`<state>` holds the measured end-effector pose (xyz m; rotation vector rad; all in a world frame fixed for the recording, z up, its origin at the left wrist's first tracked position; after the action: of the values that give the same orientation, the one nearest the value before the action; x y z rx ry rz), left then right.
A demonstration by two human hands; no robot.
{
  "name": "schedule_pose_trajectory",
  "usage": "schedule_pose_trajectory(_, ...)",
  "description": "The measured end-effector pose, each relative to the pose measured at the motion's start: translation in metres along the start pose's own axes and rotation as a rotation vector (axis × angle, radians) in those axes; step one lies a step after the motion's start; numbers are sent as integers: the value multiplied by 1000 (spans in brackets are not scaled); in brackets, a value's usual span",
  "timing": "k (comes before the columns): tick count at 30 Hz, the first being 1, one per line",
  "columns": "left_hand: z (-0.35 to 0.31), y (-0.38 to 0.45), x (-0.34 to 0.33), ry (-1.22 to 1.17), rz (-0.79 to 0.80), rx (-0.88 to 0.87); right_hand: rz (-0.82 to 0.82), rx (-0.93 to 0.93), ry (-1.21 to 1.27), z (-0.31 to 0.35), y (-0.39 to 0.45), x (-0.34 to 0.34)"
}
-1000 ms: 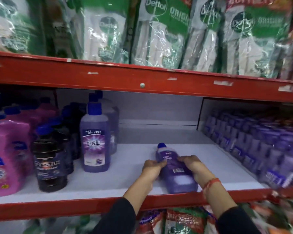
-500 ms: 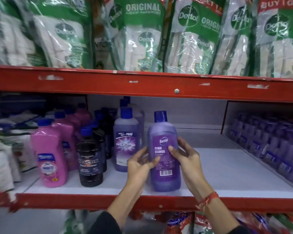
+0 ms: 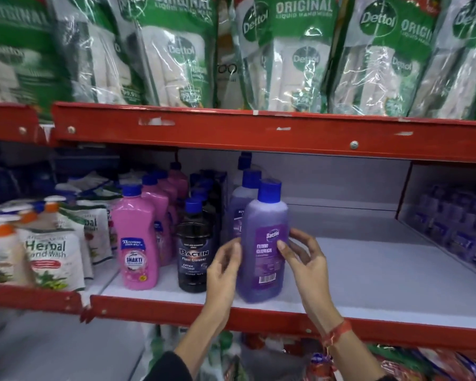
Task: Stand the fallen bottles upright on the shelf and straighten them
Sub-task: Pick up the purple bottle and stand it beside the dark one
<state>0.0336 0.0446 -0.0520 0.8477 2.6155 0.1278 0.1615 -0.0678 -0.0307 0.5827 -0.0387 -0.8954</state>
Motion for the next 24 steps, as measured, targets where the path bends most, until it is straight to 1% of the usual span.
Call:
schedule_pose_trajectory(2, 2, 2, 1, -1, 13, 63, -24, 28, -113, -1, -3, 5)
schedule_pose_trajectory(3, 2, 4, 2, 9, 29, 81, -8, 23, -149, -1, -5, 5)
schedule_pose_trajectory(5, 2, 5, 1, 36, 84, 101, 97, -42, -125, -3, -7, 1)
schedule_pose_trajectory(8, 2, 3, -5, 129, 221, 104, 318, -156, -111, -5, -7, -11)
schedule_pose_trajectory(9, 3, 3, -7, 160, 254, 107, 349, -177, -108, -7, -5, -13)
schedule_pose_trajectory(12, 6, 3, -6, 203, 292, 110, 321, -187, -63, -7, 1, -10)
schedule_pose_trajectory(14, 5, 4, -3, 242, 266, 63, 289, -159, -25, -7, 6, -3)
schedule_pose_trajectory(17, 5, 3, -2, 326, 147, -9, 296, -107, 10, -4, 6, -1)
schedule_pose_trajectory(21, 2, -7, -6, 450, -29, -127, 326, -62, -139, -9, -4, -13)
schedule_pose_trajectory(24, 2, -12, -8, 497, -65, -170, 338, -9, -221, -12, -8, -16)
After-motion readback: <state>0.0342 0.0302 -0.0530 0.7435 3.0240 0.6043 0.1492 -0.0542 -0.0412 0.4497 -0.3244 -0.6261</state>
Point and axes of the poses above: each hand's wrist, its own y-axis towards the middle knuckle, its own x-axis out of the back of the hand, z = x × y, the point moved 4 cm from there along y, towards the middle knuckle, and after that the axes turned 4 degrees about x, right-handed, at the moved point
